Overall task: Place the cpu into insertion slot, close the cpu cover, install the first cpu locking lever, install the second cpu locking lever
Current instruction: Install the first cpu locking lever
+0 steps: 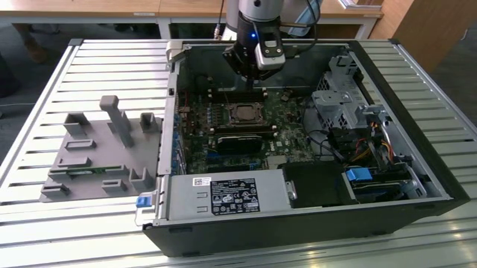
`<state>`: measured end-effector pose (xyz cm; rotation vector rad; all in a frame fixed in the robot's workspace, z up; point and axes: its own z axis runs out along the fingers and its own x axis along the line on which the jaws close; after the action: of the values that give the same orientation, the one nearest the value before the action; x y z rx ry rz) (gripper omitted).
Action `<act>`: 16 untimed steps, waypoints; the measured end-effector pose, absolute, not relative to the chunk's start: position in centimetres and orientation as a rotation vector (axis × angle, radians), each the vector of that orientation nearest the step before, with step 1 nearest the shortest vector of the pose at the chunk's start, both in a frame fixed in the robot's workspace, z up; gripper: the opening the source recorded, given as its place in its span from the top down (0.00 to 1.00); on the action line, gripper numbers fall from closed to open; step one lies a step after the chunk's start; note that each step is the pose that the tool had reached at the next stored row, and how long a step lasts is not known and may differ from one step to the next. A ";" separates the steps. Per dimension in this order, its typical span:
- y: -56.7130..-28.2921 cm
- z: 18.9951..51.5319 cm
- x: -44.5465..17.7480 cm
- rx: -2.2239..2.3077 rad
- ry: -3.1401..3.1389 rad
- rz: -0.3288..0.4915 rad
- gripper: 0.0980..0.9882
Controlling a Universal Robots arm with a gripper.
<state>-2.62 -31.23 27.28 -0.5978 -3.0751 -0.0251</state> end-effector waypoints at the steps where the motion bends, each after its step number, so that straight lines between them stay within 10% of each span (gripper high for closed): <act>1: -31.2 27.3 -2.6 -0.587 -3.077 -0.025 0.98; 16: -31.2 27.3 -2.6 -0.323 -3.115 -0.024 0.98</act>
<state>-2.62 -31.23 27.28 -0.3232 -3.1145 -0.0237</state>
